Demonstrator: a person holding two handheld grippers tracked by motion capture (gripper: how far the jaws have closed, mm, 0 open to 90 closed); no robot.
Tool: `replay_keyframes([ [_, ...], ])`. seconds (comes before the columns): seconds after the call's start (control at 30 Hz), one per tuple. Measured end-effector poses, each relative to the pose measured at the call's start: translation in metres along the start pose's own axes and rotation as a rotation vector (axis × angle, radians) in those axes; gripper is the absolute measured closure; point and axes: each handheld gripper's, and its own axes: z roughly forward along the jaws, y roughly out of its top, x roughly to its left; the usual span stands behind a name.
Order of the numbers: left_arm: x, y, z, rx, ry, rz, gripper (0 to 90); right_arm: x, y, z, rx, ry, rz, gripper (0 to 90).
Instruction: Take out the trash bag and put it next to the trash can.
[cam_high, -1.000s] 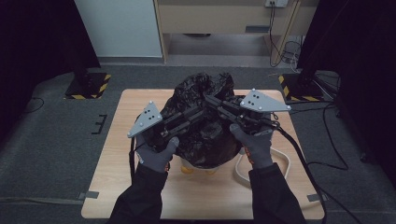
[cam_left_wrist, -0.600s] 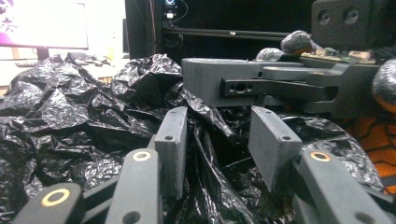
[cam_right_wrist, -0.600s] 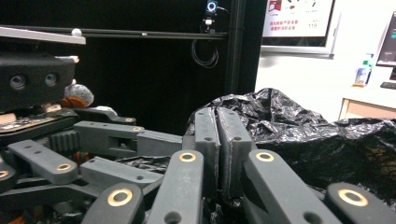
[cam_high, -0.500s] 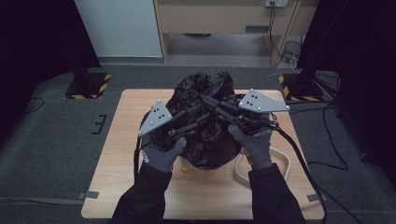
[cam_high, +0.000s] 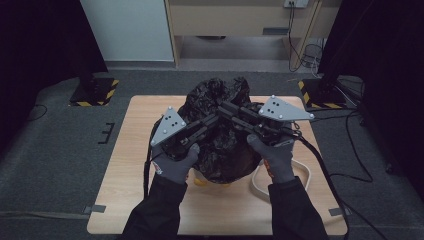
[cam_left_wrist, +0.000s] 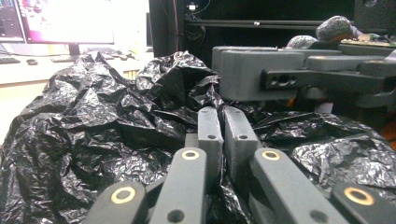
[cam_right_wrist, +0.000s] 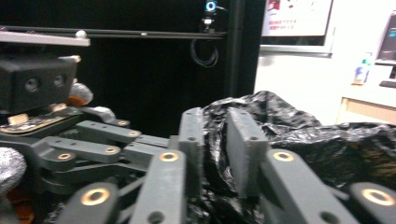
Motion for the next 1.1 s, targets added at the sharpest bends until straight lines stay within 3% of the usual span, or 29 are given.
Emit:
replay_keyframes([
  [0.1,0.002,-0.001,-0.002,-0.014,-0.008,-0.021,86.6,-0.008,0.000,-0.008,-0.023,-0.045,0.028,61.8],
  [0.47,0.009,0.001,-0.004,-0.043,-0.002,-0.048,86.7,-0.036,-0.008,-0.038,-0.030,-0.224,0.026,39.4],
  [0.63,0.011,0.005,-0.004,-0.058,0.002,-0.047,86.8,-0.049,-0.016,-0.052,-0.013,-0.306,0.031,34.6],
  [0.83,0.012,0.008,-0.004,-0.093,0.011,-0.042,86.9,-0.063,-0.034,-0.070,0.005,-0.364,0.063,32.4],
  [1.1,0.016,0.014,-0.007,-0.141,0.005,-0.068,86.9,-0.075,-0.059,-0.088,0.037,-0.423,0.092,31.4],
])
